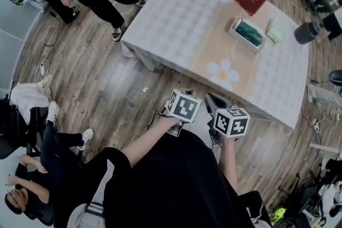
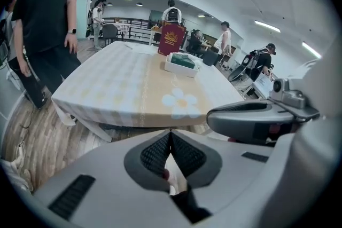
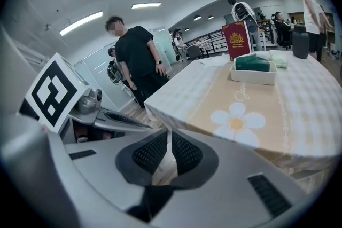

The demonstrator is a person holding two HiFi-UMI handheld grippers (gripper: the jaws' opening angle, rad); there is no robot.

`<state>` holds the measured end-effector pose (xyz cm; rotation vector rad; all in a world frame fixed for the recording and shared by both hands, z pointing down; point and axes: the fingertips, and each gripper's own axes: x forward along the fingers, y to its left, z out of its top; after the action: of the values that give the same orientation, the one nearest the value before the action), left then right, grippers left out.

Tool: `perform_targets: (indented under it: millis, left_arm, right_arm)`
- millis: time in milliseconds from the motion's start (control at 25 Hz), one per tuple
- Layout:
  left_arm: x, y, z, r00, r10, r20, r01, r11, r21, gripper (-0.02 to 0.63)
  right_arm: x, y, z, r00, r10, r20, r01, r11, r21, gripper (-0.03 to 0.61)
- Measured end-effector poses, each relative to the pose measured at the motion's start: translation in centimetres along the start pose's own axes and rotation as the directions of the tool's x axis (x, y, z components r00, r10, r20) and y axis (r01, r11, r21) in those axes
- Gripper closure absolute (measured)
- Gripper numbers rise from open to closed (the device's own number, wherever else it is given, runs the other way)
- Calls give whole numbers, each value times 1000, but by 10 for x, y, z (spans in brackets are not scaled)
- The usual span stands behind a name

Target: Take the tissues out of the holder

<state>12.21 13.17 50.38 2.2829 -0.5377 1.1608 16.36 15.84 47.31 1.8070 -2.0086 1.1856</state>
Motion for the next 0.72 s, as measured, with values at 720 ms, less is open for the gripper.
perform_targets:
  millis: [720]
  left_arm:
    - [56, 53, 61, 992, -104, -77, 109, 992, 62, 607]
  right_arm:
    - [69, -22, 60, 996, -90, -20, 90, 996, 28, 508]
